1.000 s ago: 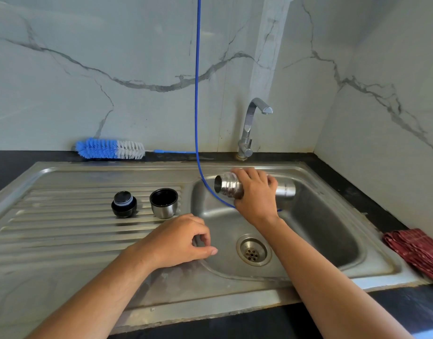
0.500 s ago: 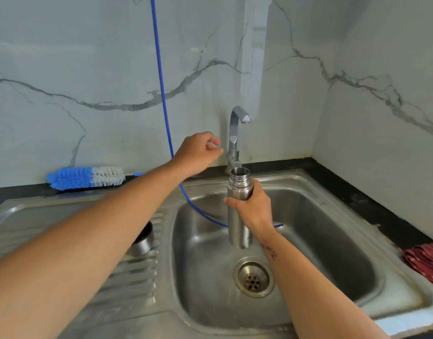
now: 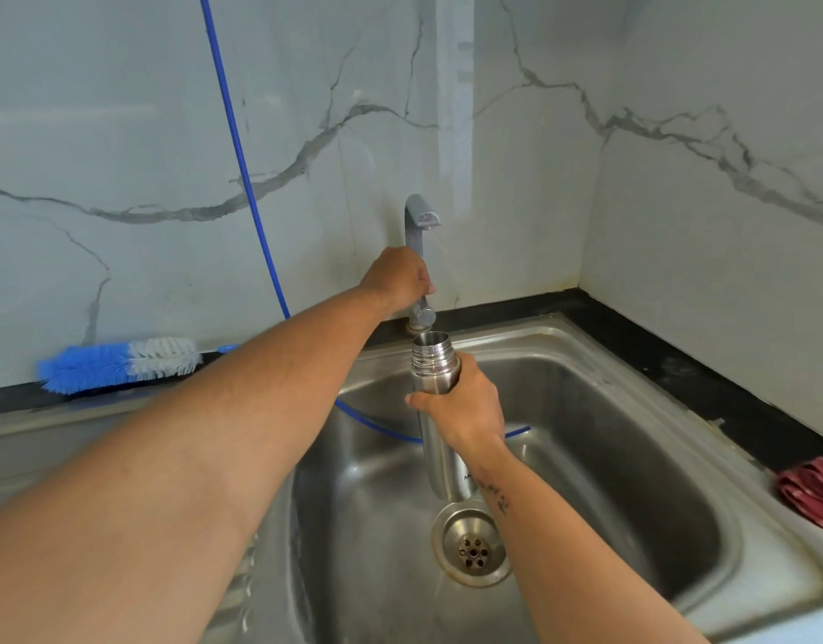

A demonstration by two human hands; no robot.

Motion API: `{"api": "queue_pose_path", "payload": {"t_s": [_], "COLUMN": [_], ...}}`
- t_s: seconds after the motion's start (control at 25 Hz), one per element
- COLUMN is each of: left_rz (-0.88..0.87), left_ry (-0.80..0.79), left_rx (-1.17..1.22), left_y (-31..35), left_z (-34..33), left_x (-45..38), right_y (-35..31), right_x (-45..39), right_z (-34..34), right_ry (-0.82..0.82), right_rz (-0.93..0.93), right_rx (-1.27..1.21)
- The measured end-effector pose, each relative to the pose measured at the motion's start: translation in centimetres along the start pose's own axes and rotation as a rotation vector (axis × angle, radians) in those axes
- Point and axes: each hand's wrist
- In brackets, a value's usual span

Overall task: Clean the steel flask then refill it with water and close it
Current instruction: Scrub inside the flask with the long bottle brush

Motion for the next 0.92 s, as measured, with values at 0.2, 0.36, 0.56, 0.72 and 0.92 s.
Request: {"api": "queue_pose_path", "payload": {"t_s": [0.2, 0.36, 0.56, 0.72, 0.92], "left_rz": [0.177, 0.217, 0.219, 0.241, 0.282], "left_ry": [-0.041, -0.062, -0.069, -0.083, -0.092], "left_rx": [-0.043, -0.037, -0.038, -0.061, -0.069], "left_y": [-2.8, -3.7, -3.4, -3.2, -3.1], "left_z": [0.6, 0.0, -0.1, -0.1, -0.3], "left_x": [0.8, 1.3, 1.4, 1.3, 1.1], "right_y": [0.1, -0.1, 0.0, -0.1, -0.1], "right_x": [0.0, 0.1, 0.0, 0.1, 0.2], "right_z": [0.1, 0.0, -0.1, -0.1, -0.3], "right_ry": [-0.005, -0.018, -0.018, -0.02, 0.0], "right_rz": [-0.017, -0.017, -0.022, -0.017, -0.01], "right_rx": [-0.045, -0.061, -0.062, -0.053, -0.037]}}
Point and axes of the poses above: each hand's wrist, its own x-axis away from the middle knuckle, its own z-axis out of the back of the hand, y = z × x, and after that the axes turned 14 degrees about x, right-handed
